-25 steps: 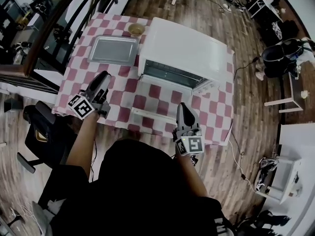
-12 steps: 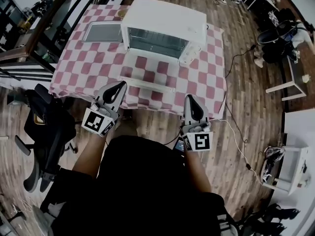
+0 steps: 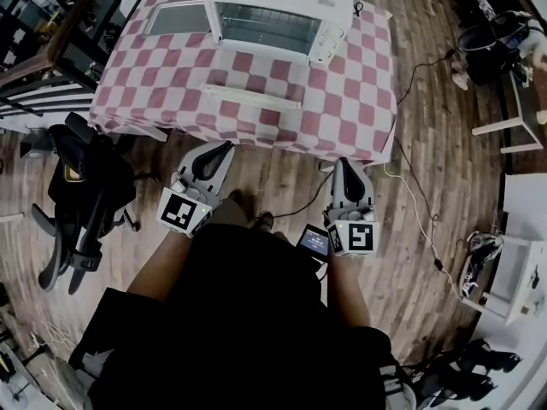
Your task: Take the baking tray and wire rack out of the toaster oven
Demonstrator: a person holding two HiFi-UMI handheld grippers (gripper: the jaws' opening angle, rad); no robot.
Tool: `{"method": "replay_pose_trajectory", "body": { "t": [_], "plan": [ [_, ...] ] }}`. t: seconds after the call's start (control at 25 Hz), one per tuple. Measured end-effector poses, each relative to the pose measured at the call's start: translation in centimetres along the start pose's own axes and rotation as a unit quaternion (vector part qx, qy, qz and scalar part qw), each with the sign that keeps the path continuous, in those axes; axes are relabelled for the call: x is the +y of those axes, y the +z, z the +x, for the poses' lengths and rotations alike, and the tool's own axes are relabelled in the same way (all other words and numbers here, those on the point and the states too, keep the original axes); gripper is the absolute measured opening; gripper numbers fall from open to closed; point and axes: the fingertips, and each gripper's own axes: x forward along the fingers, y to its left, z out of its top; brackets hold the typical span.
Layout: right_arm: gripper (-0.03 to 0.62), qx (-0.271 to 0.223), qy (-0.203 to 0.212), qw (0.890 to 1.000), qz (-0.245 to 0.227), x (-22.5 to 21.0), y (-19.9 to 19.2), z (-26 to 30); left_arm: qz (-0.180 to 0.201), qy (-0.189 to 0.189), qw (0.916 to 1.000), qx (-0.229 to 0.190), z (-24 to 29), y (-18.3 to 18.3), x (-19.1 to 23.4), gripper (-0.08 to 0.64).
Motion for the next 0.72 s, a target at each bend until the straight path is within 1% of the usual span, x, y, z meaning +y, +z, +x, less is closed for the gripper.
{"method": "replay_pose_trajectory", "body": {
  "t": [0.12,0.2,0.28,0.36,0.44,0.52,0.64,0.68,0.72],
  "plan": [
    [0.003,0.007,-0.005,1.000,0.019,0.2,-0.9,-0.6,-0.013,-0.003,0.9998,0.012,-0.2,-0.9,-0.3,0.018],
    [0.003,0.001,-0.007,0.999,0.034,0.3,-0.4,-0.6,-0.017,-0.002,0.9998,0.011,-0.1,-0.8,-0.2,0.018],
    [0.005,-0.010,-0.001,1.000,0.022,0.6,0.7,-0.7,-0.014,0.000,0.9999,0.009,0.1,-0.4,0.0,0.023],
    [0.005,-0.016,0.005,1.000,0.013,0.5,1.2,-0.7,-0.027,0.001,0.9996,0.004,0.4,-0.1,0.2,0.039],
    [0.003,-0.018,0.005,1.000,0.015,0.3,1.3,-0.7,-0.064,-0.002,0.9979,-0.004,0.6,0.3,0.5,0.057],
    [0.003,-0.021,0.006,1.000,0.019,0.3,1.4,-0.8,-0.120,-0.003,0.9925,-0.024,0.7,0.9,1.0,0.068],
    [0.005,-0.024,0.016,0.999,0.023,0.6,1.2,-1.1,-0.206,0.001,0.9770,-0.055,1.0,1.6,1.6,0.104],
    [0.003,-0.025,0.020,0.999,0.023,0.7,1.2,-1.2,-0.233,0.001,0.9704,-0.065,1.2,1.7,1.8,0.113],
    [0.003,-0.025,0.023,0.999,0.023,0.6,1.1,-1.2,-0.263,0.001,0.9617,-0.076,1.4,1.8,2.1,0.115]
  ]
}}
